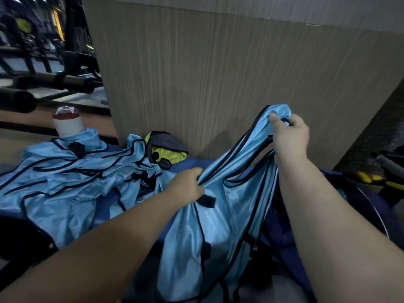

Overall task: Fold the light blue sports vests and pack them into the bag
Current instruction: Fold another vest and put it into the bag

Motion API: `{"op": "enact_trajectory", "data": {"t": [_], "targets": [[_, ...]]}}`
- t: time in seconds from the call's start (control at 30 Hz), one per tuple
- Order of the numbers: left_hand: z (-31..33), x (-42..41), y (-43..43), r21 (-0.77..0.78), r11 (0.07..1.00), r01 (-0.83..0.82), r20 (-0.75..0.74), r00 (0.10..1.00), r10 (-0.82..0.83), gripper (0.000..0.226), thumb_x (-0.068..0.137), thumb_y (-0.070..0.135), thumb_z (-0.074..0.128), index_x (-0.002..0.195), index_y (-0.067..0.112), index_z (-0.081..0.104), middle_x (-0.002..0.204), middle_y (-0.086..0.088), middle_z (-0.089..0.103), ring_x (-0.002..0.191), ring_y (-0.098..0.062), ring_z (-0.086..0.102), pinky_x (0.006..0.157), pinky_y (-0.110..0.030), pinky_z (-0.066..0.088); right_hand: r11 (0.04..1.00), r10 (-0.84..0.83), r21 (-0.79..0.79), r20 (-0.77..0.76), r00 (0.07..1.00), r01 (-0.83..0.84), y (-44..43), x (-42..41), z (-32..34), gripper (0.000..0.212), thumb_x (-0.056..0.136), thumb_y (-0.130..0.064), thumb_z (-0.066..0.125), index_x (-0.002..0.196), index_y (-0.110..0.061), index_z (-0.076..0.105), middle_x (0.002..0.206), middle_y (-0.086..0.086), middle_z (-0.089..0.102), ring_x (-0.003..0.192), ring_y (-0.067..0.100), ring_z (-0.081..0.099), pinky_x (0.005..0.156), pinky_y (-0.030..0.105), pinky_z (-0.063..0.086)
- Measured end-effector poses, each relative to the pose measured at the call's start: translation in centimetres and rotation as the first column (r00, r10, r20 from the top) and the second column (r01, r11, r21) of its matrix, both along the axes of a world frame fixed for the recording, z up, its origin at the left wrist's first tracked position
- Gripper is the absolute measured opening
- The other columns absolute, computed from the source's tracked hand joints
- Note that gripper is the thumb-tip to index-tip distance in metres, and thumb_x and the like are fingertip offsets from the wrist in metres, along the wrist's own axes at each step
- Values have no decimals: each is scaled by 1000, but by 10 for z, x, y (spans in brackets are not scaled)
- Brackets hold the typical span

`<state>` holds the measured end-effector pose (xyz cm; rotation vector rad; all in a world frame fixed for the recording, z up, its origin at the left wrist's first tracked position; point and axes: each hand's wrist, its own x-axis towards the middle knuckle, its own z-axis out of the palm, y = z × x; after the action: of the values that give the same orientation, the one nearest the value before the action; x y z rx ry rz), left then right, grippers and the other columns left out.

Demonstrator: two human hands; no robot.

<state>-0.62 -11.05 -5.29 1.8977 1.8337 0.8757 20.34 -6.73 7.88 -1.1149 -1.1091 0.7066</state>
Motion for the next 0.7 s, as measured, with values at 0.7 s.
{"op": "enact_trajectory", "data": {"t": [0.7], "targets": [[80, -131, 49, 190, 847, -496, -718, 518, 464, 23, 82, 17, 55, 104, 17, 61, 107, -10, 62, 101, -31, 57, 81, -37, 45, 848, -463, -336, -93, 881, 410, 31, 125, -54, 39, 90, -39, 64, 119, -13, 63, 108, 2, 65, 99, 23, 64, 92, 36, 51]]}}
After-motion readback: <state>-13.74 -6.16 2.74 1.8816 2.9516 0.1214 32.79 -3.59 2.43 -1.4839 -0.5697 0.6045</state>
